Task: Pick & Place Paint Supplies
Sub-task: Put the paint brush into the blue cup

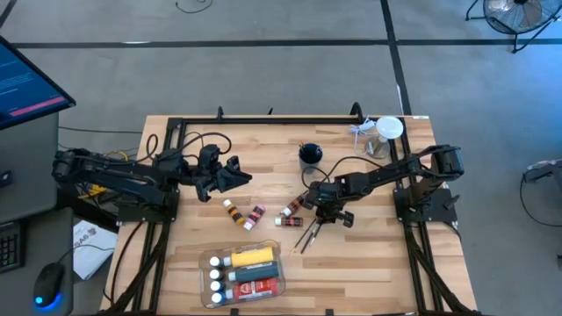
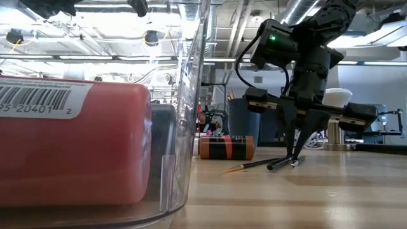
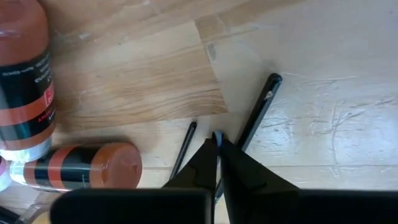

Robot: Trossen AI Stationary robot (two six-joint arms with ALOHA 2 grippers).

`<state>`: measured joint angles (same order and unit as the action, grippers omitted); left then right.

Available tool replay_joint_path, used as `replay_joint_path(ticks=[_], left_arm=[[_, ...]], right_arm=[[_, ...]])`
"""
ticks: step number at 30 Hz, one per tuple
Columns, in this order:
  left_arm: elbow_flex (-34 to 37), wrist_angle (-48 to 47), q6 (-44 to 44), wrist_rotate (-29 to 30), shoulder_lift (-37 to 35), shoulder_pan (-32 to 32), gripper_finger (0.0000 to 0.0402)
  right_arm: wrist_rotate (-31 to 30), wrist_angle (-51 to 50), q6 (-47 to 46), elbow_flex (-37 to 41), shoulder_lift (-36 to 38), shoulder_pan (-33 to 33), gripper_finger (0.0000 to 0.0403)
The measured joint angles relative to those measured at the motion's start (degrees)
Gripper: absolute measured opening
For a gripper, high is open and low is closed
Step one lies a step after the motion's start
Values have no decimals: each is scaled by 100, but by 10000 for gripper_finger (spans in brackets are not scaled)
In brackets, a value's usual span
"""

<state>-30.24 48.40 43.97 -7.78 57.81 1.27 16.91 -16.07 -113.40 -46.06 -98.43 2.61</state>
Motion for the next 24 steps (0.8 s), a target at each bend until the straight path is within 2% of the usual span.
replay_joint_path(ticks=[6, 13, 24], left_arm=[[0, 0, 0, -1, -1, -1, 2], [0, 1, 0, 0, -1, 0, 2], [0, 0, 1, 1, -1, 0, 2]], right_arm=[[-10, 36, 135, 4, 20, 25, 3], [-392, -42, 103, 23, 171, 160, 1], [-658, -38, 107, 28, 396, 150, 0]])
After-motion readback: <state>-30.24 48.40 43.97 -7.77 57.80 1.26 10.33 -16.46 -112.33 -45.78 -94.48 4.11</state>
